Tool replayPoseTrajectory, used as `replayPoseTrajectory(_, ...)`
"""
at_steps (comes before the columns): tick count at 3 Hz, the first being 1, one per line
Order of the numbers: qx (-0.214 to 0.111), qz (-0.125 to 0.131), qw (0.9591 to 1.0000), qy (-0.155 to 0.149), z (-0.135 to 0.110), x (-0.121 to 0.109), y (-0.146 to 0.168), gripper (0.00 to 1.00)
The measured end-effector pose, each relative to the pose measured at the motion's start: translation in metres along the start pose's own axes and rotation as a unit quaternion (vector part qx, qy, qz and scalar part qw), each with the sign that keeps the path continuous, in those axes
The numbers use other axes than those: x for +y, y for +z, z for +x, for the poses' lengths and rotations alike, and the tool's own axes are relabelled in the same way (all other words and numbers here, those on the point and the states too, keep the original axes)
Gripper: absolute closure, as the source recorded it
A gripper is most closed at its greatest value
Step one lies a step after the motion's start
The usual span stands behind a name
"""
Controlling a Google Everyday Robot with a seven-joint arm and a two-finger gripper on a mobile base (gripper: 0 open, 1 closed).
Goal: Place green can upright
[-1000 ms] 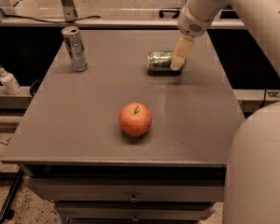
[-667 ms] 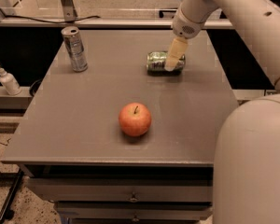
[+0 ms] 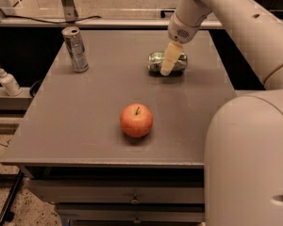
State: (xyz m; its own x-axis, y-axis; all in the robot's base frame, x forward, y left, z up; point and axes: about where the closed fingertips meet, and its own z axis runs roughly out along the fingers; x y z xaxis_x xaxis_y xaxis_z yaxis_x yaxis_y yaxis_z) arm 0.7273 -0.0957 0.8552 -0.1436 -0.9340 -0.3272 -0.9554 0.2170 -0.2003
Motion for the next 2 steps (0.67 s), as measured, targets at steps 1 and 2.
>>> replayPoseTrajectory(1,0.007,-0.028,0.9995,0.016,0.003,0.011,0.004,0.00)
replayPoseTrajectory(2,0.015,-0.051,0.9981,0.031,0.008,0.022,0.009,0.00)
